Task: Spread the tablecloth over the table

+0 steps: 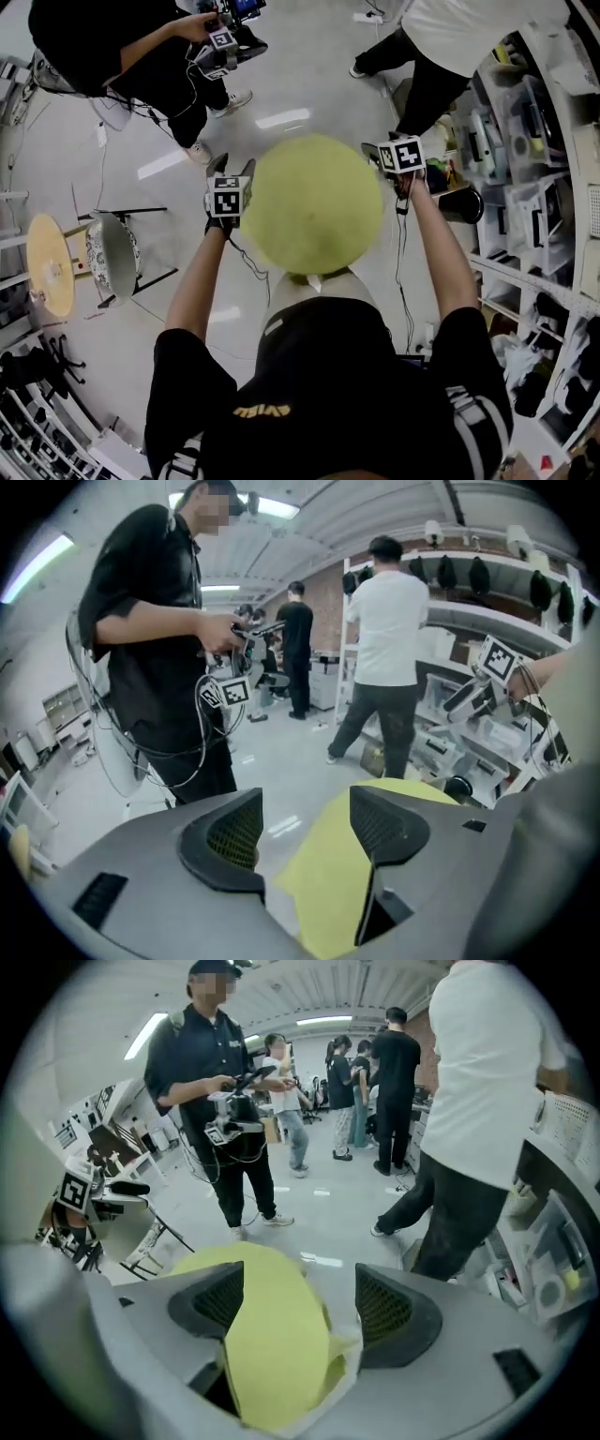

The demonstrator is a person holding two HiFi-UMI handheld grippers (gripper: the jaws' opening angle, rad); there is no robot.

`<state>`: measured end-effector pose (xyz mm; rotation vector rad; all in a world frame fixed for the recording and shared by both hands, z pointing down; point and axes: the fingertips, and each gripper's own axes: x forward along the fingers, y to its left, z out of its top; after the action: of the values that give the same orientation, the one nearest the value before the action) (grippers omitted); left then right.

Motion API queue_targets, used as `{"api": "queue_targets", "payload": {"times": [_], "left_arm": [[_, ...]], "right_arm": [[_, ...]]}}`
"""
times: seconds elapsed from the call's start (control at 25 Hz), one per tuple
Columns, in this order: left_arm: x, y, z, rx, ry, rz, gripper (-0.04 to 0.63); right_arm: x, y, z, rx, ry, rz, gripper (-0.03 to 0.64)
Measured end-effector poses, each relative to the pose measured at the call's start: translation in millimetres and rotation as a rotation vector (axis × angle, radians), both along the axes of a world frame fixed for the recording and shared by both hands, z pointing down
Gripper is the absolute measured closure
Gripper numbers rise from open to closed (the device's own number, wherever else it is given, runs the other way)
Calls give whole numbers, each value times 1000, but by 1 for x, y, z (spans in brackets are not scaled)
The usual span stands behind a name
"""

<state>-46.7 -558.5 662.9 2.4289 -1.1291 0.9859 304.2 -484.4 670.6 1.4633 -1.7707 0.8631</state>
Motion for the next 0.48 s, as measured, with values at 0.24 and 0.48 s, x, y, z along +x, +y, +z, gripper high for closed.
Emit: {"api": "queue_targets", "payload": {"times": [0.24,0.48], "left_arm": [[14,73,-63,120,186,31,312],[16,138,-84,187,236,229,520]], "right_arm": [[-64,51,-60,251,-83,94,371],[-150,126,-125,481,-202,260,526]]}}
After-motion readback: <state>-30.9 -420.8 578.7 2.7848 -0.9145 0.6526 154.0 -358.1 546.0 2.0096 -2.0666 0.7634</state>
